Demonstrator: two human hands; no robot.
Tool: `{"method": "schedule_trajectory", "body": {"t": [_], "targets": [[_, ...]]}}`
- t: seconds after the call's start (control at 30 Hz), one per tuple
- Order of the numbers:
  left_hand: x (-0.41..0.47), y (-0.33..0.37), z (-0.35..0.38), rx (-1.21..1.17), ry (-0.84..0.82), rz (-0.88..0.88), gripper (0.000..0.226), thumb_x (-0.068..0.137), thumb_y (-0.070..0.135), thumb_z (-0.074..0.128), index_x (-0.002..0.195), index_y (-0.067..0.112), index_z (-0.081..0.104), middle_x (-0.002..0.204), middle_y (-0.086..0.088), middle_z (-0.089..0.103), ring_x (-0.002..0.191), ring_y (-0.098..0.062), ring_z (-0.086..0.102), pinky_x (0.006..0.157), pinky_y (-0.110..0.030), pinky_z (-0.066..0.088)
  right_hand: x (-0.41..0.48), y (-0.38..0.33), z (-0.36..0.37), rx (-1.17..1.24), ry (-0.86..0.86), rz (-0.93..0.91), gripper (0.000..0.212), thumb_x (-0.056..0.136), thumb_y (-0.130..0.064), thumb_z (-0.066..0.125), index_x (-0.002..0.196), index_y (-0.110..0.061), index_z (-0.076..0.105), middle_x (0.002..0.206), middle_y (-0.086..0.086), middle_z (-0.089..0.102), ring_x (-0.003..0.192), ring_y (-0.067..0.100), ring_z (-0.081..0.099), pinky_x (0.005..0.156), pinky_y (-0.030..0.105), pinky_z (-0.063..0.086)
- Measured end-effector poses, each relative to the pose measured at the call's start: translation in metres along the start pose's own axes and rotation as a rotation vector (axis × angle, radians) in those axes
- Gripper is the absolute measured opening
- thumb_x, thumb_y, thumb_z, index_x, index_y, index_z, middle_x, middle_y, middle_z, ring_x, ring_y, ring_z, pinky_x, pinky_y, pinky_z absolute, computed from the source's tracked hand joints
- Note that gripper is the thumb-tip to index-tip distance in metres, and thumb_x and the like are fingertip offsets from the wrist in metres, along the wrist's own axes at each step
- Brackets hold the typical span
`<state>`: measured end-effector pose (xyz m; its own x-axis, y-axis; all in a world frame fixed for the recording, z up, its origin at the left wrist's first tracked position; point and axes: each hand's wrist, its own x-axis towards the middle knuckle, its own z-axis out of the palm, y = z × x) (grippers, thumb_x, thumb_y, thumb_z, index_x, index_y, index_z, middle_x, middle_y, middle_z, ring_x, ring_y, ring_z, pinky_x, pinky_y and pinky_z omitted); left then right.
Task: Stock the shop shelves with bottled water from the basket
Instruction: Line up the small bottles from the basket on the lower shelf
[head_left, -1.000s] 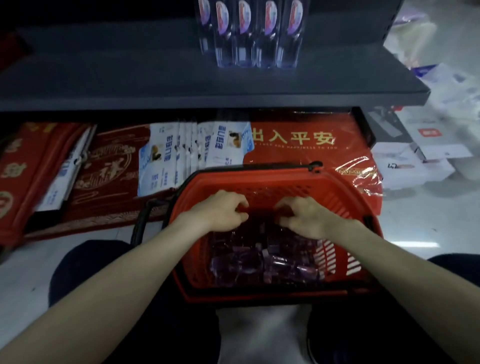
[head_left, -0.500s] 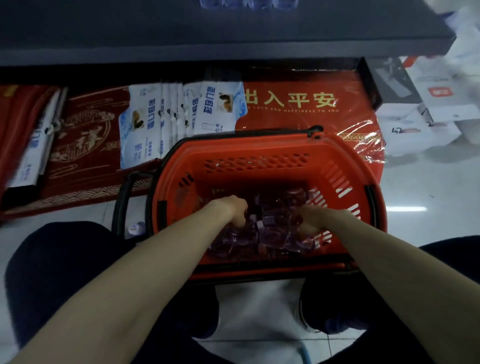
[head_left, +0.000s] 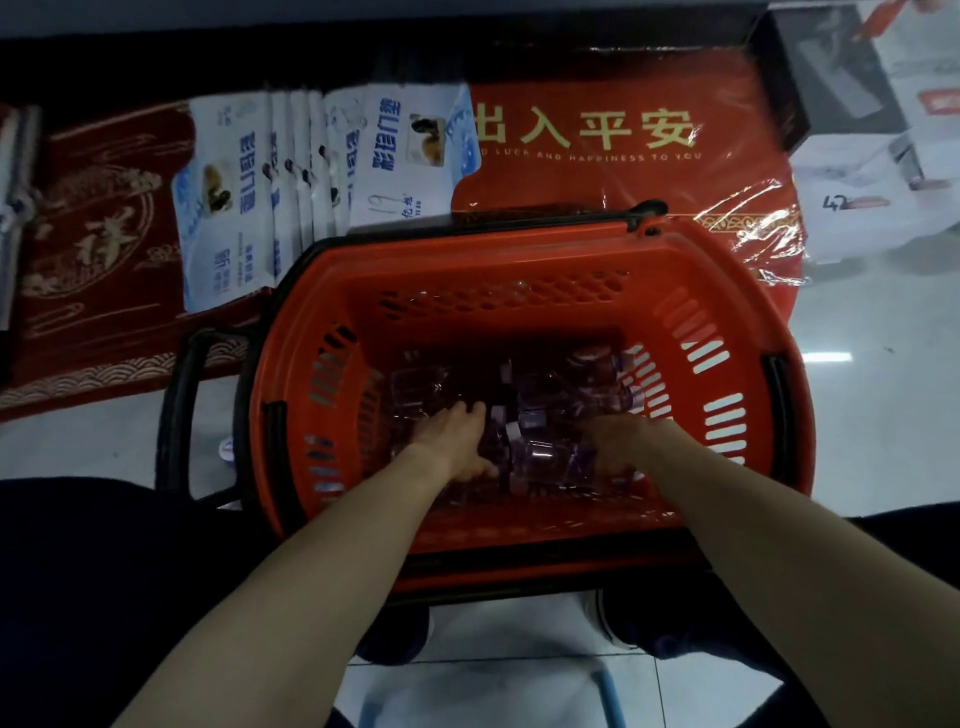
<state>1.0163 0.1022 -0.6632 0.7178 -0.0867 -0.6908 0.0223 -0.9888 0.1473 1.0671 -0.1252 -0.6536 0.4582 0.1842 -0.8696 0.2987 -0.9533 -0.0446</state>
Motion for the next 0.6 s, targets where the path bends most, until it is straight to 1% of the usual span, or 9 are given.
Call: {"method": "schedule_trajectory", "body": {"t": [0.07, 0.13, 0.2, 0.27, 0.4, 0.47, 0.5, 0.57, 0.6], "targets": [[0.003, -0.003, 0.001, -0.061, -0.014, 0.002, 0.092, 0.082, 0.053, 0.082, 0.151, 0.015, 0.034, 0.146, -0.014, 0.048, 0.131, -0.037, 0.054, 0.104, -0.047, 0.051, 0.005, 0.002, 0.003, -0.043, 0.003, -0.013, 0.1, 0.079, -0.038, 0.088, 0.16, -0.028, 0.03, 0.157, 0.007, 0.047, 0.14, 0.032, 0.051, 0.111, 0.043, 0.047], [0.006, -0.007, 0.0, -0.096, -0.035, 0.013, 0.085, 0.085, 0.046, 0.082, 0.149, 0.016, 0.036, 0.145, -0.014, 0.048, 0.128, -0.036, 0.057, 0.1, -0.043, 0.052, 0.008, 0.003, 0.004, -0.079, -0.003, -0.023, 0.109, 0.077, -0.043, 0.089, 0.163, -0.03, 0.022, 0.162, 0.008, 0.041, 0.145, 0.032, 0.045, 0.115, 0.041, 0.043], [0.006, -0.009, 0.0, -0.101, -0.033, 0.024, 0.082, 0.086, 0.041, 0.083, 0.148, 0.015, 0.036, 0.144, -0.015, 0.048, 0.126, -0.036, 0.058, 0.097, -0.042, 0.052, 0.008, 0.003, 0.003, -0.086, -0.008, -0.03, 0.104, 0.081, -0.039, 0.087, 0.163, -0.028, 0.024, 0.163, 0.009, 0.04, 0.146, 0.032, 0.044, 0.115, 0.037, 0.04], [0.006, -0.008, 0.001, -0.085, -0.03, 0.045, 0.084, 0.088, 0.04, 0.08, 0.152, 0.014, 0.033, 0.147, -0.017, 0.045, 0.128, -0.038, 0.057, 0.098, -0.042, 0.051, 0.007, 0.004, 0.004, -0.086, 0.008, -0.053, 0.094, 0.086, -0.035, 0.083, 0.162, -0.027, 0.028, 0.161, 0.009, 0.042, 0.144, 0.031, 0.046, 0.113, 0.035, 0.04], [0.004, -0.009, -0.005, -0.081, -0.034, 0.095, 0.082, 0.092, 0.041, 0.077, 0.154, 0.016, 0.031, 0.148, -0.017, 0.044, 0.129, -0.037, 0.055, 0.1, -0.043, 0.05, -0.002, 0.006, 0.002, -0.074, 0.018, -0.072, 0.093, 0.089, -0.037, 0.079, 0.163, -0.03, 0.023, 0.162, 0.008, 0.041, 0.144, 0.029, 0.046, 0.111, 0.033, 0.041], [0.001, -0.009, -0.011, -0.119, -0.014, 0.111, 0.073, 0.092, 0.043, 0.077, 0.148, 0.017, 0.037, 0.139, -0.014, 0.05, 0.122, -0.034, 0.058, 0.095, -0.042, 0.052, -0.013, 0.008, -0.005, -0.048, 0.025, -0.098, 0.09, 0.091, -0.035, 0.078, 0.163, -0.029, 0.024, 0.16, 0.009, 0.044, 0.139, 0.027, 0.051, 0.097, 0.027, 0.043], [-0.002, -0.008, -0.015, -0.151, 0.001, 0.115, 0.069, 0.091, 0.044, 0.077, 0.144, 0.017, 0.04, 0.133, -0.013, 0.053, 0.116, -0.032, 0.06, 0.091, -0.04, 0.052, -0.02, 0.007, -0.009, -0.035, 0.034, -0.101, 0.09, 0.092, -0.034, 0.077, 0.164, -0.029, 0.022, 0.159, 0.009, 0.046, 0.138, 0.027, 0.052, 0.094, 0.027, 0.043], [-0.006, -0.008, -0.026, -0.229, 0.041, 0.122, 0.064, 0.089, 0.046, 0.079, 0.136, 0.017, 0.046, 0.122, -0.01, 0.06, 0.104, -0.027, 0.063, 0.081, -0.037, 0.051, -0.032, 0.01, -0.016, -0.018, 0.064, -0.103, 0.094, 0.092, -0.034, 0.077, 0.164, -0.031, 0.018, 0.158, 0.009, 0.048, 0.138, 0.027, 0.053, 0.099, 0.03, 0.045], [-0.009, -0.007, -0.034, -0.274, 0.061, 0.126, 0.061, 0.088, 0.047, 0.08, 0.132, 0.017, 0.049, 0.118, -0.008, 0.062, 0.099, -0.024, 0.063, 0.079, -0.035, 0.05, -0.035, 0.013, -0.02, 0.006, 0.088, -0.111, 0.095, 0.09, -0.035, 0.079, 0.163, -0.033, 0.019, 0.156, 0.008, 0.05, 0.134, 0.027, 0.056, 0.098, 0.03, 0.05]]}}
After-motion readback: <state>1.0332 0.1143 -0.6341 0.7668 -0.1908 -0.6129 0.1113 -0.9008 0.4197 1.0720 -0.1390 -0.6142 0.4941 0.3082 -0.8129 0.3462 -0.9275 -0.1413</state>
